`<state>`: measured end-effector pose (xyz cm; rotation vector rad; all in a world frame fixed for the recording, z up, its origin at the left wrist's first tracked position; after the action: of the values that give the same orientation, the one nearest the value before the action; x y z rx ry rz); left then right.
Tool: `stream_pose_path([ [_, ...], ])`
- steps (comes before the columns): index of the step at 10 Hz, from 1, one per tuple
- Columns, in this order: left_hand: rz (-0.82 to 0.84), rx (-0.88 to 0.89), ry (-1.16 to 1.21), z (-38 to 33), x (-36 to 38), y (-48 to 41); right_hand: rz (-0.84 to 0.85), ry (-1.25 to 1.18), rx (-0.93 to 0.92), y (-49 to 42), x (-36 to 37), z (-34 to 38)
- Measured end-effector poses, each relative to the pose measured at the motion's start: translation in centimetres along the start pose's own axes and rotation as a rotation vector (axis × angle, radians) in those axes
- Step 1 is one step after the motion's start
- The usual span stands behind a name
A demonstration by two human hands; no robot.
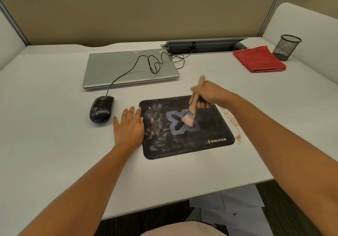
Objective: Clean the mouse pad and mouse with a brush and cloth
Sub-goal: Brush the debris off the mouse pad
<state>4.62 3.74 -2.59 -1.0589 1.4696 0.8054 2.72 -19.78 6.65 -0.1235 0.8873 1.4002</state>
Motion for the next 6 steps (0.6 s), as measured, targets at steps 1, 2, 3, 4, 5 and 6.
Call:
stream_pose_path([
  [1,0.007,-0.001,0.001,-0.1,0.0,0.0,-0.398,-0.117,0.006,-0.3,-3.5,-1.5],
  [2,0.007,0.001,0.005,0.0,0.0,0.0,-0.373,-0.074,-0.002,-0.7,-2.6,-2.5],
  [3,0.010,-0.006,0.008,0.0,-0.1,0.0,-0.273,-0.006,-0.028,0.0,-1.2,-2.0],
  [4,0.009,-0.006,0.013,-0.1,-0.1,0.1,-0.056,0.068,-0.035,0.7,1.2,-1.3],
  [5,-0.002,-0.007,0.016,-0.2,-0.4,0.1,0.175,0.137,0.007,1.6,2.6,-1.4],
  [6,-0.005,-0.007,0.018,-0.2,-0.5,0.1,-0.048,0.022,0.019,0.9,-0.5,-1.2],
])
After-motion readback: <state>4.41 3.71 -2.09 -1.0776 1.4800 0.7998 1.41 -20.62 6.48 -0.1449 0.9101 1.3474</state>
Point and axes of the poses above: each hand's wrist, its own y-axis away from the middle knuckle, its own x-axis out of the palm, z = x × y, the point moved 8 cm from there along -y, towards the middle knuckle, and after that the axes turned 9 degrees about x, right-handed, at the moved point
